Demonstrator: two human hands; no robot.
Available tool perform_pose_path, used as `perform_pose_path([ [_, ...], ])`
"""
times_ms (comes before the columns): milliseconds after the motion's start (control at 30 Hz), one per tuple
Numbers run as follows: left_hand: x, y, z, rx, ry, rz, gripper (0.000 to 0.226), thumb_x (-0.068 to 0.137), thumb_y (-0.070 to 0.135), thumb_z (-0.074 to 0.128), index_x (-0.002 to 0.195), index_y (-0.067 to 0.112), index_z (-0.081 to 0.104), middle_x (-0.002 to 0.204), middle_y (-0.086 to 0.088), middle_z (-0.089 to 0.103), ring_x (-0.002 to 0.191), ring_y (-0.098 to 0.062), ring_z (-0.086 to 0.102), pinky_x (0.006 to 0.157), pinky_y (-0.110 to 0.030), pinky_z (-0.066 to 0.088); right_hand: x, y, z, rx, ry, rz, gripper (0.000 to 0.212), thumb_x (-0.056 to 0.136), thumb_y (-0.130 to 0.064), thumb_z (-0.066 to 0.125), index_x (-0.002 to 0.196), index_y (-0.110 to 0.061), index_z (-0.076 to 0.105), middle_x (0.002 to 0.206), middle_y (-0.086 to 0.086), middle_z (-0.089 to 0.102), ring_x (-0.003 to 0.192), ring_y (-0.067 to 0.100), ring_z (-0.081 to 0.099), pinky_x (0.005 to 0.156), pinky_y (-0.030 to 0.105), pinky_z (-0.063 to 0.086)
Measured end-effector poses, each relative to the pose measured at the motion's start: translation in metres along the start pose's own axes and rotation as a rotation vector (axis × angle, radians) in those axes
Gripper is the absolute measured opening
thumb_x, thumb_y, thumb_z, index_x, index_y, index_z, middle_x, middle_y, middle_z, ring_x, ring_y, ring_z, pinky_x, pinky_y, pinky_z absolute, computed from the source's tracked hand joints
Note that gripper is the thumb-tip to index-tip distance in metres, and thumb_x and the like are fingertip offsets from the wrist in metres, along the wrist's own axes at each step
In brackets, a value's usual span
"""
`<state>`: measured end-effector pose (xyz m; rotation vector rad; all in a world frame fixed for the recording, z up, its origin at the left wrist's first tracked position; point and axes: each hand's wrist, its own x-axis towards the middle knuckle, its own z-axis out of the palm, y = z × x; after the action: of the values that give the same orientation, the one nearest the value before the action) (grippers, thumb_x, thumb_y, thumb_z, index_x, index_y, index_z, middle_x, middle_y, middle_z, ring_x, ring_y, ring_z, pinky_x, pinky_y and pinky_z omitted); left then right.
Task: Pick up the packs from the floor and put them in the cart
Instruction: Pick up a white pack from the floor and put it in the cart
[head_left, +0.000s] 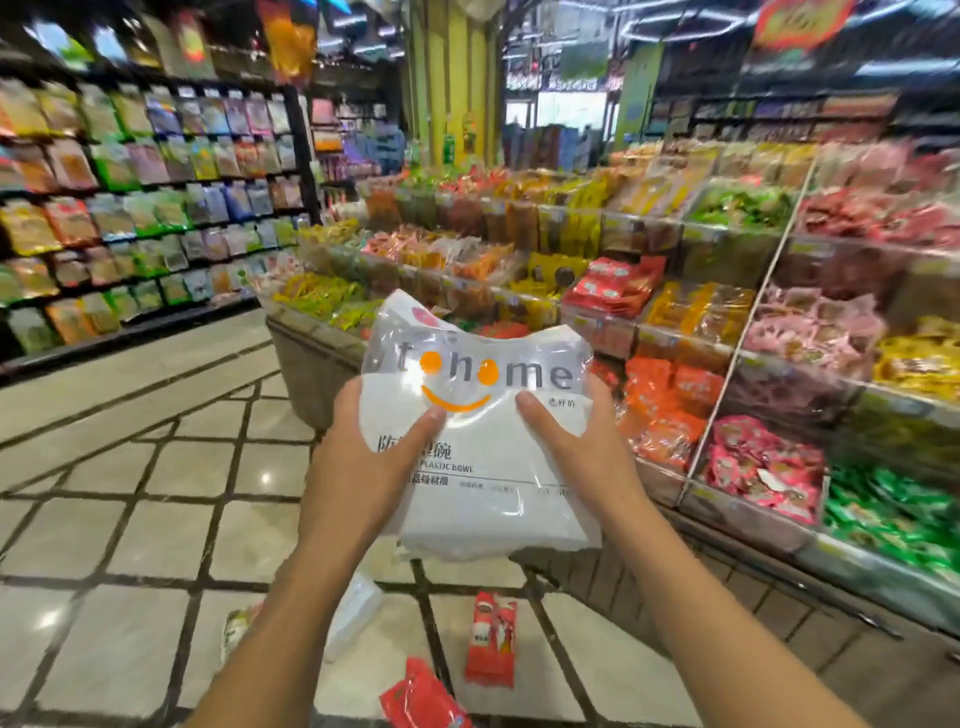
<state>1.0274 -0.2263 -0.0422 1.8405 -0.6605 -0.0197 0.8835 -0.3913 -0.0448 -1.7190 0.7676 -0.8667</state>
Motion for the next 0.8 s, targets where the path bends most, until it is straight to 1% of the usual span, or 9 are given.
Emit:
perform_pose_path([
  [100,-0.010,0.051,0.008,-0.066,-0.099,0.108,0.059,0.069,0.073,0.070,0.119,0.048,0.049,0.105,0.029,0.062,0.105,-0.017,0.063,0.085,-0.039,0.049,-0.025,-0.035,-0.052,-0.017,0.141,-0.011,0.080,0.087,-0.056,0.077,0.152,-0.032,0.037,0.133,-0.011,0.062,0.117,0.014,0.065,0.091,0.033,0.051],
  [233,-0.038,0.114,0.034,-0.154,-0.277,0.241,0.067,0.068,0.076,0.067,0.125,0.047,0.048,0.115,0.023,0.064,0.108,-0.017,0.063,0.093,-0.047,0.053,-0.074,-0.066,-0.127,-0.019,0.356,0.031,0.095,0.084,-0.058,0.078,0.158,-0.031,0.025,0.138,-0.008,0.058,0.119,0.018,0.064,0.105,0.046,0.052],
  [300,-0.057,0.145,0.054,-0.221,-0.357,0.304,0.062,0.073,0.070,0.074,0.125,0.045,0.051,0.113,0.026,0.063,0.106,-0.013,0.063,0.090,-0.043,0.052,-0.102,-0.077,-0.167,-0.036,0.460,0.043,0.093,0.081,-0.062,0.078,0.154,-0.035,0.027,0.136,-0.011,0.060,0.117,0.018,0.065,0.104,0.048,0.052],
  [367,-0.081,0.176,0.078,-0.282,-0.443,0.349,0.049,0.078,0.060,0.077,0.119,0.047,0.054,0.108,0.027,0.063,0.100,-0.006,0.064,0.080,-0.035,0.052,-0.135,-0.087,-0.207,-0.041,0.560,0.045,0.091,0.073,-0.067,0.080,0.145,-0.039,0.031,0.130,-0.016,0.062,0.114,0.015,0.067,0.103,0.047,0.054],
  [433,-0.112,0.207,0.103,-0.339,-0.543,0.390,0.038,0.079,0.055,0.077,0.107,0.054,0.052,0.101,0.030,0.062,0.094,0.010,0.058,0.071,-0.022,0.045,-0.170,-0.093,-0.249,-0.066,0.667,0.046,0.103,0.066,-0.075,0.083,0.148,-0.039,0.031,0.126,-0.022,0.060,0.115,0.015,0.066,0.105,0.049,0.053],
  [500,-0.149,0.239,0.130,-0.397,-0.639,0.447,0.039,0.079,0.056,0.077,0.110,0.051,0.053,0.100,0.030,0.063,0.090,0.015,0.055,0.067,-0.018,0.041,-0.208,-0.097,-0.289,-0.098,0.794,0.051,0.114,0.064,-0.079,0.082,0.156,-0.036,0.030,0.137,-0.018,0.059,0.122,0.017,0.063,0.109,0.050,0.051],
  [600,-0.208,0.283,0.168,-0.474,-0.778,0.508,0.045,0.078,0.061,0.077,0.114,0.048,0.053,0.098,0.030,0.066,0.092,0.010,0.060,0.069,-0.023,0.046,-0.267,-0.101,-0.346,-0.120,0.950,0.063,0.098,0.072,-0.070,0.083,0.150,-0.037,0.033,0.145,-0.008,0.055,0.124,0.019,0.062,0.108,0.046,0.050],
  [700,-0.276,0.321,0.209,-0.539,-0.880,0.549,0.053,0.072,0.072,0.074,0.115,0.050,0.054,0.103,0.032,0.067,0.097,0.001,0.066,0.079,-0.036,0.055,-0.325,-0.099,-0.408,-0.160,1.071,0.083,0.085,0.070,-0.072,0.081,0.134,-0.045,0.032,0.129,-0.010,0.062,0.109,0.013,0.067,0.094,0.039,0.054],
  [800,-0.352,0.356,0.243,-0.560,-0.975,0.567,0.062,0.072,0.072,0.074,0.123,0.045,0.052,0.107,0.025,0.068,0.099,-0.004,0.067,0.080,-0.038,0.054,-0.382,-0.090,-0.471,-0.188,1.179,0.080,0.082,0.077,-0.062,0.081,0.142,-0.039,0.036,0.120,-0.017,0.063,0.101,0.005,0.067,0.083,0.031,0.056],
])
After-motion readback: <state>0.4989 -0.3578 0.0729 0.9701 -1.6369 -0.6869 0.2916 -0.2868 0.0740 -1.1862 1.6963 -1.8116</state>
